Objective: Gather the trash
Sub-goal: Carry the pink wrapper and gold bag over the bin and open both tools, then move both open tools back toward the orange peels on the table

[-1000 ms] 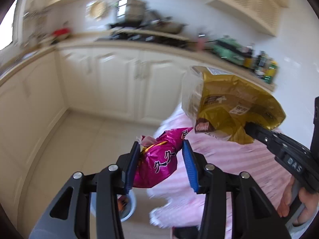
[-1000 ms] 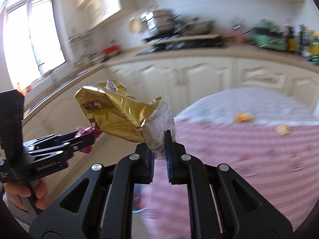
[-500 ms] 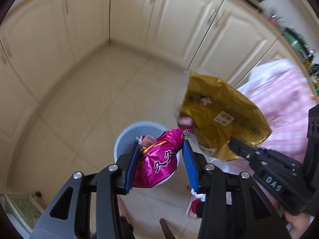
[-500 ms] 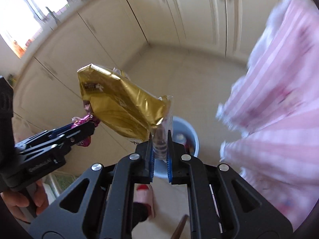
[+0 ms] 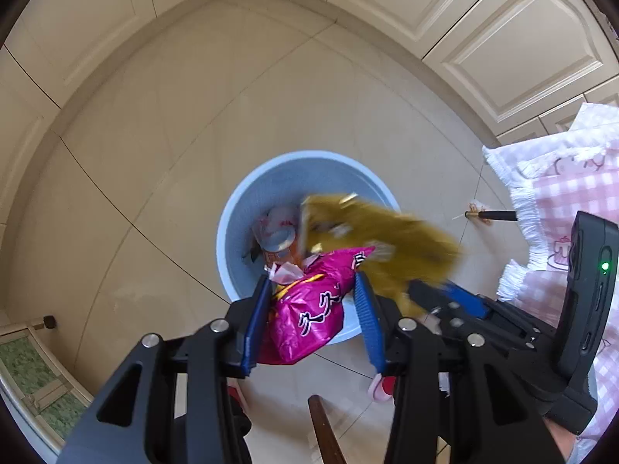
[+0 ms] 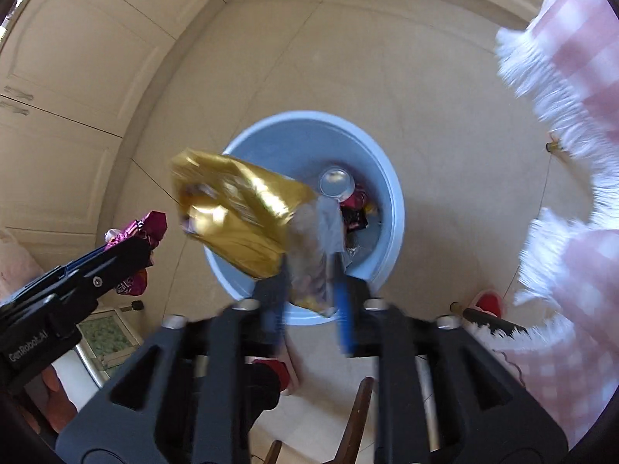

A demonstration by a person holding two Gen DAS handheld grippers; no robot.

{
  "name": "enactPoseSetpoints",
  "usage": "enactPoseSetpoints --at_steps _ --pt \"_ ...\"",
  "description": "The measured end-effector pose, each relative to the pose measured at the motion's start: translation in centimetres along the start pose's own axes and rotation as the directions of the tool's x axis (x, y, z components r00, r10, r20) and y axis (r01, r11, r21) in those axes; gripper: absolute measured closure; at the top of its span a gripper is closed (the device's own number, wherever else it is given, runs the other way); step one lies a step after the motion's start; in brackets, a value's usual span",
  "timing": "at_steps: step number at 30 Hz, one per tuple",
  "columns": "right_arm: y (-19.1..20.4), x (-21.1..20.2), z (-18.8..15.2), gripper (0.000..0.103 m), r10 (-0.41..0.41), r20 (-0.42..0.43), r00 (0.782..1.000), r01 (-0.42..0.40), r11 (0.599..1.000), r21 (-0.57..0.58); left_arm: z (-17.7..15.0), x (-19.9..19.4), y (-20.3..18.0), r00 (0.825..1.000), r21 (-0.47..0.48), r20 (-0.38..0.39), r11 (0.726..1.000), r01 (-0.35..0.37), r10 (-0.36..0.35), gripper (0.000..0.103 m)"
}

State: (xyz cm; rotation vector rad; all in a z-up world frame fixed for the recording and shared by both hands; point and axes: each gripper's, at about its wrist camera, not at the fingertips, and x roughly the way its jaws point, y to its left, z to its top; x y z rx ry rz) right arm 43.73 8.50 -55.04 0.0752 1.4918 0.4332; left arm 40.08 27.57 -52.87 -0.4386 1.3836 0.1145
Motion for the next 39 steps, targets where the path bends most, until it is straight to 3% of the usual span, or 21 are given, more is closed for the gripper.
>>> enactPoseSetpoints --at_steps 11,18,25,29,39 --pt "-0.8 -0.9 -0.3 0.043 -0.089 0.039 0.995 0.091 0.995 -0.043 0.3 2.1 -0.3 0.999 -0.003 -0.047 1.000 0.004 -0.004 0.060" --pt "-0.6 -2.8 -1.0 0.043 -0.099 0.073 0.992 0.105 0.992 -0.074 0.6 1.7 -1.4 0.999 0.001 -0.040 1.000 0.009 -0.009 0.059" --pt "0.0 -5.3 -1.4 0.043 -0.098 0.120 0.988 0.109 0.991 -0.082 0.4 -0.9 -2.2 1.000 0.008 -0.008 1.000 0.020 -0.020 0.056" --pt "0.6 -6.8 -1.7 0.043 -0.099 0.154 0.983 0.114 0.989 -0.090 0.0 -2.7 -2.7 0.999 0.017 0.024 0.999 0.028 -0.028 0.041" --pt "2.1 -11.8 -3.6 0.043 -0.078 0.218 0.973 0.103 0.989 -0.108 -2.0 -8.1 -2.6 0.996 0.001 0.089 0.999 0.032 -0.032 0.041"
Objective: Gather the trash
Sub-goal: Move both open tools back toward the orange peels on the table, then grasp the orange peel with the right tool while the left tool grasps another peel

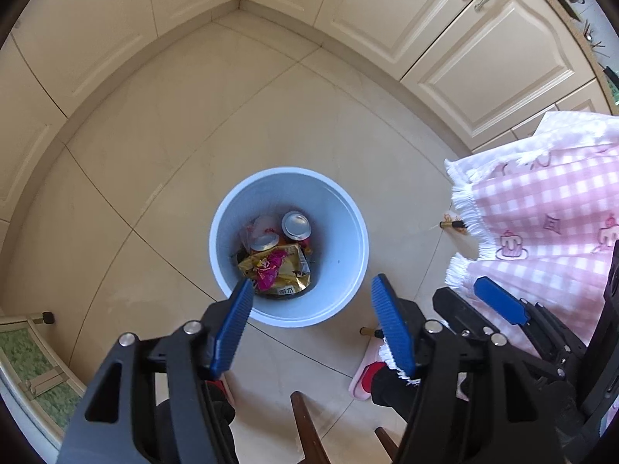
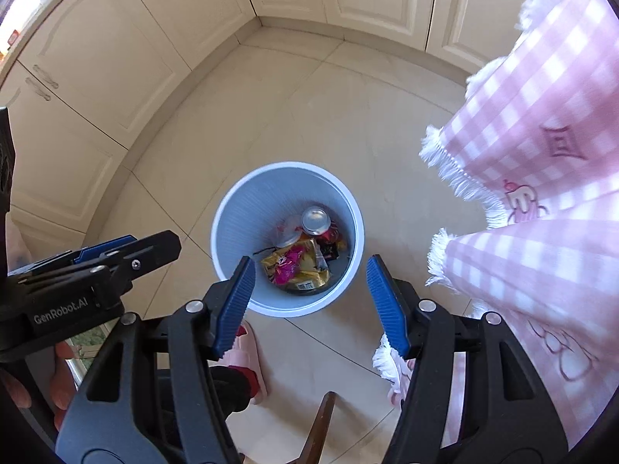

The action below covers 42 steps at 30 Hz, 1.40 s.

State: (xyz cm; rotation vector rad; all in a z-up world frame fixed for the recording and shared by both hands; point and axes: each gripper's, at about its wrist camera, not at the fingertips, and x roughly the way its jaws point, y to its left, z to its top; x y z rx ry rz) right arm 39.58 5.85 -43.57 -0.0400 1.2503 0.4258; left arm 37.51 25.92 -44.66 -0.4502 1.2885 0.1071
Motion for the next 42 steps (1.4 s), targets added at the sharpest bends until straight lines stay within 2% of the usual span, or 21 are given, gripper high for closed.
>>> enactPoseSetpoints --at_steps 3,5,9,11,13,16,18,20,22,24,29,32,35,39,42 --pt "0.3 -2.5 0.3 0.043 0.037 0.027 0.999 -0.037 0.999 0.010 -0.5 -2.6 0.0 0.999 0.009 0.046 1.000 0.009 -0.009 0.041" --pt "0.9 -5.0 0.6 0.043 0.044 0.075 0.996 -0.043 0.999 -0.014 -0.8 -4.9 -0.1 0.996 0.009 0.089 1.000 0.008 -0.008 0.041" --pt "2.2 -11.0 1.4 0.043 0.057 0.186 0.981 -0.046 0.997 -0.066 -1.1 -10.8 -1.1 0.979 0.014 0.202 1.000 0.008 -0.011 0.041" --pt "2.6 -14.3 1.7 0.043 0.064 0.254 0.965 -0.041 0.995 -0.092 -1.2 -14.5 -2.7 0.960 0.048 0.279 0.999 0.009 -0.022 0.041" --pt "2.6 -18.6 1.8 0.043 0.065 0.340 0.938 -0.026 0.993 -0.118 -1.4 -17.7 -4.4 0.937 0.085 0.347 0.996 0.006 -0.036 0.041" --pt "1.6 -24.4 1.7 0.040 0.053 0.450 0.892 0.007 0.991 -0.132 -1.8 -22.9 -8.4 0.887 0.159 0.454 0.987 0.013 -0.085 0.035" --pt "-0.5 -28.0 1.6 0.040 0.035 0.507 0.861 0.030 0.992 -0.120 -2.0 -24.8 -11.4 0.865 0.208 0.487 0.978 0.025 -0.125 0.032" --pt "-2.6 -30.2 1.1 0.039 0.007 0.539 0.843 0.054 0.994 -0.097 -2.0 -25.8 -15.0 0.856 0.275 0.487 0.960 0.041 -0.177 0.032" --pt "-6.9 -32.8 0.6 0.039 -0.054 0.574 0.817 0.094 0.995 -0.040 -2.1 -26.0 -18.6 0.853 0.333 0.477 0.942 0.047 -0.211 0.032" --pt "-10.9 -34.4 -0.2 0.038 -0.114 0.587 0.801 0.126 0.992 0.020 -2.2 -25.7 -23.4 0.852 0.397 0.467 0.917 0.038 -0.238 0.031" --pt "-22.7 -37.0 -1.7 0.038 -0.301 0.558 0.774 0.209 0.952 0.224 -2.5 -23.5 -33.0 0.858 0.518 0.413 0.854 0.054 -0.305 0.030" --pt "-29.1 -37.5 -2.3 0.037 -0.393 0.491 0.777 0.238 0.907 0.348 -2.8 -21.4 -38.2 0.872 0.583 0.370 0.811 0.050 -0.320 0.030" --pt "-34.3 -36.6 -2.5 0.037 -0.430 0.428 0.795 0.249 0.875 0.416 -2.5 -19.0 -42.4 0.887 0.632 0.322 0.773 0.059 -0.330 0.030" --pt "-36.6 -34.8 -2.3 0.037 -0.444 0.375 0.814 0.270 0.860 0.433 -1.5 -16.0 -47.0 0.904 0.669 0.270 0.739 0.071 -0.331 0.030" --pt "-37.8 -33.6 -2.0 0.037 -0.435 0.351 0.829 0.266 0.859 0.437 -0.6 -13.7 -49.6 0.916 0.684 0.242 0.726 0.074 -0.321 0.030"
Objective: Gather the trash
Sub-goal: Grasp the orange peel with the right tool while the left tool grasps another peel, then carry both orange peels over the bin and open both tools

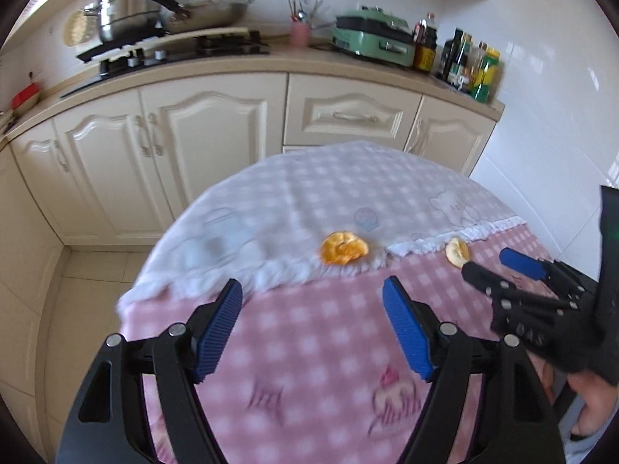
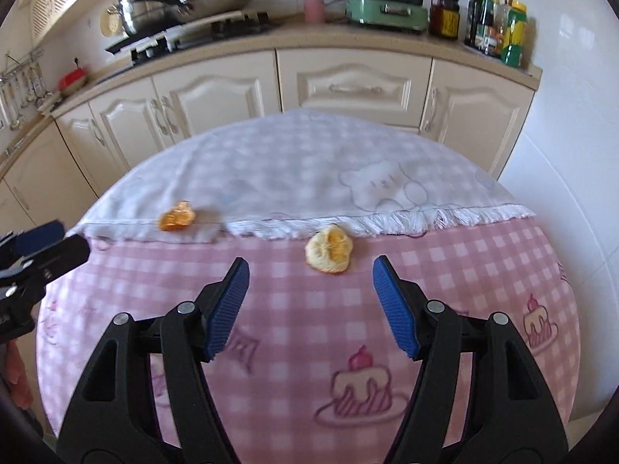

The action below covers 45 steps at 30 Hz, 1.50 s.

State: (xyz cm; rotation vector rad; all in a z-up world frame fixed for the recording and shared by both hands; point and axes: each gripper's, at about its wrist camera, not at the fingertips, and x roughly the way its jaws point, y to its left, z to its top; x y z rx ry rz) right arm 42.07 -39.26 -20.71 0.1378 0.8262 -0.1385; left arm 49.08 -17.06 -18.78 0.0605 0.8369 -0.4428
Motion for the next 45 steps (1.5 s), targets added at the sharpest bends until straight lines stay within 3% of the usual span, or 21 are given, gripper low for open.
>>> enactPoseSetpoints --at_steps 6,12,14,15,16,18,27,35,40,45 --pt "-1.2 2.9 0.4 0.037 -0.001 -0.039 0.999 0.001 1.000 -0.002 1.5 5.5 -1.5 0.999 0.021 -0.050 1.000 -0.001 0.002 0.030" --pt "-1.1 4.0 0.7 0.037 0.011 -0.060 0.998 -0.012 1.000 -0.003 2.0 7.8 -1.7 0.998 0.021 -0.059 1.000 -0.003 0.004 0.030" --pt "-1.1 4.2 0.8 0.037 0.008 -0.064 0.998 -0.008 1.000 -0.007 2.0 8.3 -1.8 0.998 0.014 -0.064 1.000 0.003 -0.002 0.046" --pt "-1.0 4.3 0.9 0.038 0.007 -0.064 0.998 -0.007 1.000 -0.008 2.0 8.4 -1.9 0.998 0.021 -0.064 1.000 -0.014 0.016 0.058" --pt "-1.0 4.3 1.0 0.041 0.000 -0.065 0.998 -0.001 1.000 -0.010 2.1 8.3 -2.0 0.998 0.024 -0.062 0.999 -0.024 0.025 0.064" --pt "-1.0 4.3 1.0 0.069 -0.013 -0.058 0.998 0.012 1.000 -0.014 2.1 8.1 -1.9 0.998 0.018 -0.063 1.000 -0.006 0.007 0.064" --pt "-0.3 1.3 0.1 0.069 0.040 -0.025 0.999 -0.040 0.999 0.000 0.8 4.2 -1.3 0.999 0.012 -0.037 1.000 0.010 -0.009 0.065" --pt "7.2 -4.4 -0.6 0.069 0.174 0.040 0.984 -0.170 0.982 -0.080 -2.1 -4.5 2.8 0.999 -0.040 0.047 0.999 0.004 -0.002 0.065" --pt "15.2 -7.4 -2.4 0.069 0.285 0.046 0.957 -0.274 0.947 -0.167 -5.6 -9.9 8.3 0.995 -0.101 0.076 0.993 -0.057 0.065 0.065" --pt "23.9 -8.6 -4.9 0.069 0.385 0.016 0.923 -0.370 0.898 -0.238 -10.4 -14.5 15.3 0.980 -0.173 0.064 0.969 -0.174 0.187 0.065"
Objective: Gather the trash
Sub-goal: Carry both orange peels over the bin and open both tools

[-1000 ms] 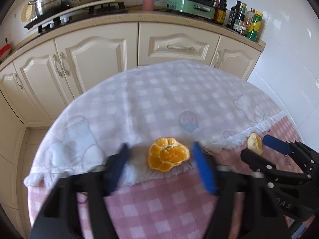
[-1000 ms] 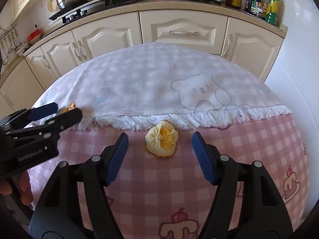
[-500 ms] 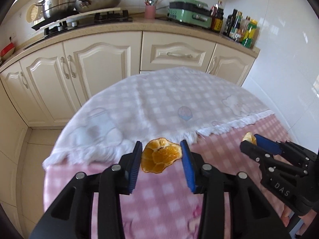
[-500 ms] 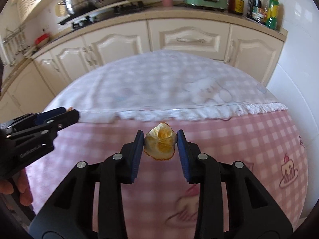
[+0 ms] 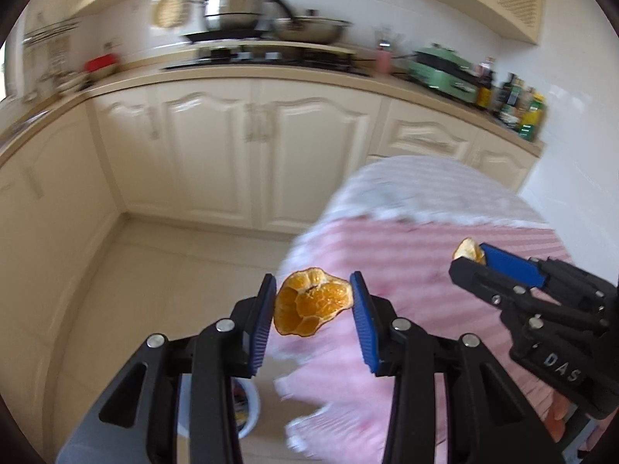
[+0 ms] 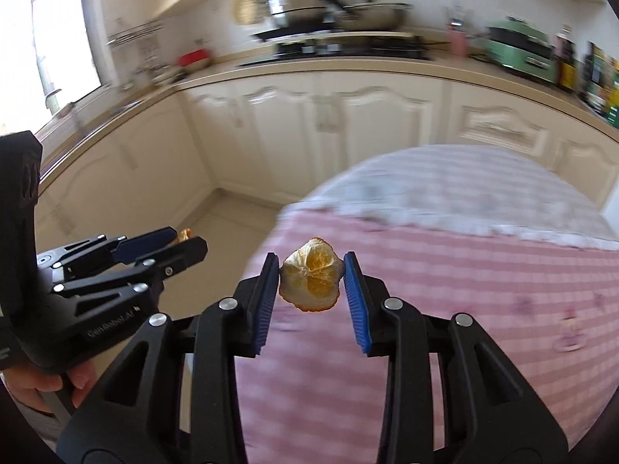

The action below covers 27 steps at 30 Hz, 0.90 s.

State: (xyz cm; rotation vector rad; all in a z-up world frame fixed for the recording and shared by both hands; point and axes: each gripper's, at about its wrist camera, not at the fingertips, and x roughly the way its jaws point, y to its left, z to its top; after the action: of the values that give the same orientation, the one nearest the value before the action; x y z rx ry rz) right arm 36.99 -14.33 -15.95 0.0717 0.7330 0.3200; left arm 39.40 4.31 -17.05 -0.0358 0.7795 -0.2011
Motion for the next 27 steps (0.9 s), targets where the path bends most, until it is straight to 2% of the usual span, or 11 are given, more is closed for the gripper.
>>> enactPoseSetpoints --at_steps 6,11,16,19,27 --pt "8.6 4.2 -1.7 0.069 0.099 -0.065 0.993 -0.104 0.992 -0.070 -4.2 -1.9 8.4 0.989 -0.087 -0.033 0.986 -0.143 0.141 0.065" --pt "13.2 8.4 -4.1 0.069 0.129 -0.148 0.981 -0.146 0.984 -0.106 -7.8 -0.9 13.5 0.980 -0.166 -0.099 0.968 -0.189 0.175 0.065" --pt "15.4 12.7 -7.4 0.069 0.115 -0.245 0.963 -0.151 0.980 -0.131 -11.2 1.9 16.2 0.970 -0.217 -0.182 0.956 -0.199 0.160 0.065" --pt "16.0 15.4 -9.3 0.069 0.104 -0.308 0.946 -0.152 0.979 -0.137 -13.5 4.3 17.3 0.959 -0.245 -0.244 0.947 -0.208 0.147 0.065" --pt "15.8 21.8 -14.6 0.069 0.070 -0.459 0.886 -0.149 0.979 -0.139 -18.9 10.4 20.1 0.909 -0.307 -0.404 0.921 -0.238 0.100 0.065"
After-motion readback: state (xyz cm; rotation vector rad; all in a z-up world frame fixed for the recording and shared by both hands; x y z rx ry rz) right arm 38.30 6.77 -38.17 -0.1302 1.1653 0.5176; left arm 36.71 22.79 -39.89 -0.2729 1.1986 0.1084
